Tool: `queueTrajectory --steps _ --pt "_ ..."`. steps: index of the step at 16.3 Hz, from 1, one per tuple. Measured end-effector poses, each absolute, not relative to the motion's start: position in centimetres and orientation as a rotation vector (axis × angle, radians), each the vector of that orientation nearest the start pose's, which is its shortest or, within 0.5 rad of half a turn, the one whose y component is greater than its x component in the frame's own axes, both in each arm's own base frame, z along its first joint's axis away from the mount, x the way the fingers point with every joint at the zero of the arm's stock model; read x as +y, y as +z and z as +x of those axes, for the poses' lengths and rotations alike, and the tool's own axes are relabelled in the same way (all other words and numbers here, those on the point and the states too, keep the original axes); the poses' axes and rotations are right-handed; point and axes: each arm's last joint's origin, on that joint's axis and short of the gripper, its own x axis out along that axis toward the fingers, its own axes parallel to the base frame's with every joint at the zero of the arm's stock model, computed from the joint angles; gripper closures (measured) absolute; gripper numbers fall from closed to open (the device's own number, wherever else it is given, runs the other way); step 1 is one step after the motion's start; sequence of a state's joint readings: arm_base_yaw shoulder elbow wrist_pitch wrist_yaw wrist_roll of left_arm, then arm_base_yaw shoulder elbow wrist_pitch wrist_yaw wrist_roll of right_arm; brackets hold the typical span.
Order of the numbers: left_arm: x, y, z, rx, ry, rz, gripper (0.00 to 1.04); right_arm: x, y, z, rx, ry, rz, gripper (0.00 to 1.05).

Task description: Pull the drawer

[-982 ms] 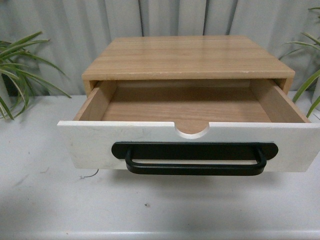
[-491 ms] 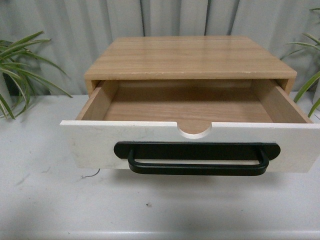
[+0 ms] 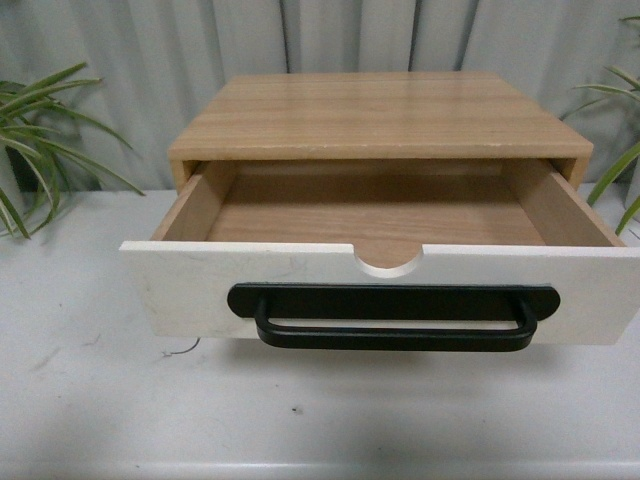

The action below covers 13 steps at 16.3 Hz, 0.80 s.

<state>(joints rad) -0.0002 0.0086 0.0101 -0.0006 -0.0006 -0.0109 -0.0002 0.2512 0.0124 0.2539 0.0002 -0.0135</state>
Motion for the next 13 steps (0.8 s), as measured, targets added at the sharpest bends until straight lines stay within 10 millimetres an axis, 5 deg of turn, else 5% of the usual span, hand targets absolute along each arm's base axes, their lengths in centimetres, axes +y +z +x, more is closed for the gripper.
queueTrajectory --steps 13 --pt "0.0 16.6 9.8 0.002 0.0 -0.011 1.03 0.0 16.7 9.7 -0.006 0.0 -0.011 1.03"
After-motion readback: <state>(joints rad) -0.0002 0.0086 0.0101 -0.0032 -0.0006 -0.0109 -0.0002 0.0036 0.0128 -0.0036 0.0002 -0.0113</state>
